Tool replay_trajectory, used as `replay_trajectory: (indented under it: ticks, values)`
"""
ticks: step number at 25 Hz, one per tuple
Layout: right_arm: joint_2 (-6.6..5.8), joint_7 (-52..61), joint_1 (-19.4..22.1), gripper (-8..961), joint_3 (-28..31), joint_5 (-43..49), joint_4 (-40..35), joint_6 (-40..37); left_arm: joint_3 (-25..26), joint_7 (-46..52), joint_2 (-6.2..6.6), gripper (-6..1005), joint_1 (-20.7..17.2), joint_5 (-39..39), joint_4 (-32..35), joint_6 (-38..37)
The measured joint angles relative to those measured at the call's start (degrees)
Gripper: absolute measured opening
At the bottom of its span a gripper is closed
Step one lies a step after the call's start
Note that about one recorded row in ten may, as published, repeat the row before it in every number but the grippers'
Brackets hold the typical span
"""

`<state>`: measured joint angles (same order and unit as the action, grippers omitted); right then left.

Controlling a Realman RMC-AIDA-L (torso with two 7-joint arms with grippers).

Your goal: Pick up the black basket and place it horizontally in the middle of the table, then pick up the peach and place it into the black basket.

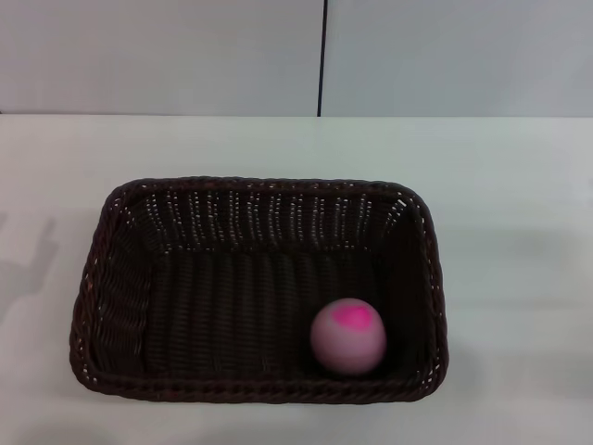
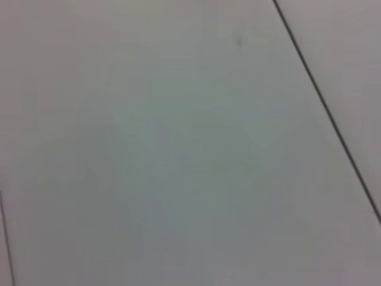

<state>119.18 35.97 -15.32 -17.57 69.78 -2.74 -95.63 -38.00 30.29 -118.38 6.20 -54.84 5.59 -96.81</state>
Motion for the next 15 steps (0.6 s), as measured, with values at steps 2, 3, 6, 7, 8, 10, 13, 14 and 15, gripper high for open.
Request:
replay_trajectory:
  ticks: [2,3,6,7,8,10,13,14,15]
  values:
    - [0.0,-0.2,-0.5,646,0.0,0.0,0.7,0.1,0.2,0.0,-0.06,667,-0.1,0.0,-0.2,-0.5]
    - [0.03,-0.3,-1.0,646,0.1,0.0,1.0,0.6,0.3,0.0,-0.06,667,-0.3,0.0,-0.5,-0.8]
    - [0.07,-0.5,-1.4,646,0.0,0.1,1.2,1.4,0.3,-0.1,-0.08,666,-0.4,0.0,-1.2,-1.2]
    - [0.08,-0.5,-1.5,646,0.0,0.1,1.3,1.6,0.4,-0.2,-0.09,666,-0.4,0.0,-1.4,-1.2]
    - [0.09,-0.5,-1.6,646,0.1,0.1,1.4,1.7,0.4,-0.2,-0.09,666,-0.4,0.0,-1.4,-1.2]
    - [0.09,-0.5,-1.8,646,0.2,0.0,1.6,1.8,0.5,-0.5,-0.09,666,-0.4,0.0,-1.8,-1.0]
    - [0.08,-0.6,-2.6,646,0.1,0.1,1.9,2.7,0.6,-0.7,-0.08,666,-0.4,0.0,-2.0,-0.9]
    - [0.08,-0.6,-2.6,646,0.1,0.1,1.9,2.7,0.6,-0.7,-0.08,666,-0.4,0.0,-2.0,-0.9]
    - [0.06,-0.6,-2.8,646,0.2,0.1,1.9,2.8,0.6,-0.7,-0.11,666,-0.4,0.0,-2.3,-1.4]
